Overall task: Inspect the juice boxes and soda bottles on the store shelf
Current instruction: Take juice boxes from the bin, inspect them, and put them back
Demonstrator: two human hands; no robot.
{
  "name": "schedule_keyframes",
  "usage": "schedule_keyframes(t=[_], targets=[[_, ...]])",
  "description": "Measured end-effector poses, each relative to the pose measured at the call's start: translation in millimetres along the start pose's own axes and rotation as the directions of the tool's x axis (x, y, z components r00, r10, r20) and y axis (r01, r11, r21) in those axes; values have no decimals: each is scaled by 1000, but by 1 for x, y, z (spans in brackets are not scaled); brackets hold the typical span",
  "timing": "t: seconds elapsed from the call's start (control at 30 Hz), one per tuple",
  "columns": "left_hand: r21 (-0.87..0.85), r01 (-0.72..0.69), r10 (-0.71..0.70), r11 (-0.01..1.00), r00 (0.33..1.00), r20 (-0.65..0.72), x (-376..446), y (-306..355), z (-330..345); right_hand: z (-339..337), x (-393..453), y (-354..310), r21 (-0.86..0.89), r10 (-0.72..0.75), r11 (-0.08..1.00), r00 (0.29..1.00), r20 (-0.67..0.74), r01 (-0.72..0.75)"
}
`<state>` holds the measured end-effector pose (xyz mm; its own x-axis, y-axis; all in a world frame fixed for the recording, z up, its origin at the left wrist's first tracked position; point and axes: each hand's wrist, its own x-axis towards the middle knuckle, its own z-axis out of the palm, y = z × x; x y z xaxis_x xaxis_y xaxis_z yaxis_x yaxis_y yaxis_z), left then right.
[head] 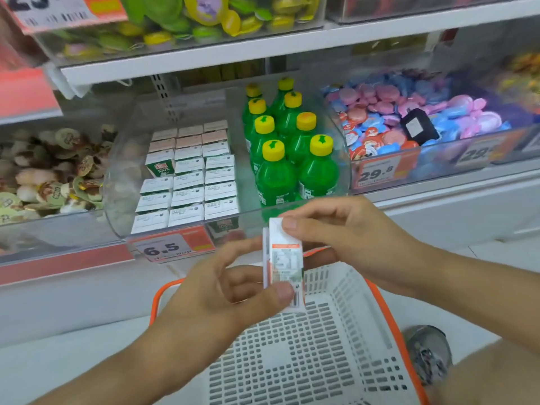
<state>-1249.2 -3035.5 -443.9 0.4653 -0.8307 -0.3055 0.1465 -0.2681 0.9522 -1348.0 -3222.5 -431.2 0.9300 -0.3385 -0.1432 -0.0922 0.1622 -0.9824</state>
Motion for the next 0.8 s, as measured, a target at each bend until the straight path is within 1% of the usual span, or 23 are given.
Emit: schedule_keyframes(t=[0.07,0.17,0.27,0.33,0.37,0.43,0.47,0.5,0.6,0.67,0.73,0.8], targets=[[-7,17,-17,1000,1000,-6,0,-3,3,-6,0,2,-12,27,1000,999,41,-27],[-19,62,-63,998,998,-27,2,-16,13,-19,0,10,-92,76,994,992,103,-67],[-26,97,-97,995,995,10,4,-27,23,-29,-6,27,-134,135,984,986,97,-122],[-27,120,-120,992,993,-1,2,-35,28,-31,-8,34,-179,163,974,980,118,-140],[-37,126,-127,991,992,-26,1,-39,29,-33,-9,36,-224,163,966,974,155,-126],[-66,136,-141,989,987,-82,-3,-45,32,-33,-12,35,-388,179,919,948,263,-66],[-77,141,-148,987,985,-94,-5,-47,33,-34,-13,36,-454,196,890,933,300,-41],[-76,141,-148,987,985,-91,-7,-50,34,-35,-15,39,-477,205,878,929,308,-36],[-36,132,-133,991,991,-13,-13,-52,31,-32,-22,51,-389,197,917,950,242,-91],[-29,113,-113,993,994,9,-12,-52,28,-30,-24,57,-357,199,928,954,222,-110],[-33,83,-84,996,996,-18,-9,-51,26,-28,-20,58,-295,210,947,939,271,-127],[-37,41,-44,998,997,-62,-6,-47,23,-26,-14,54,-148,245,967,914,323,-207]])
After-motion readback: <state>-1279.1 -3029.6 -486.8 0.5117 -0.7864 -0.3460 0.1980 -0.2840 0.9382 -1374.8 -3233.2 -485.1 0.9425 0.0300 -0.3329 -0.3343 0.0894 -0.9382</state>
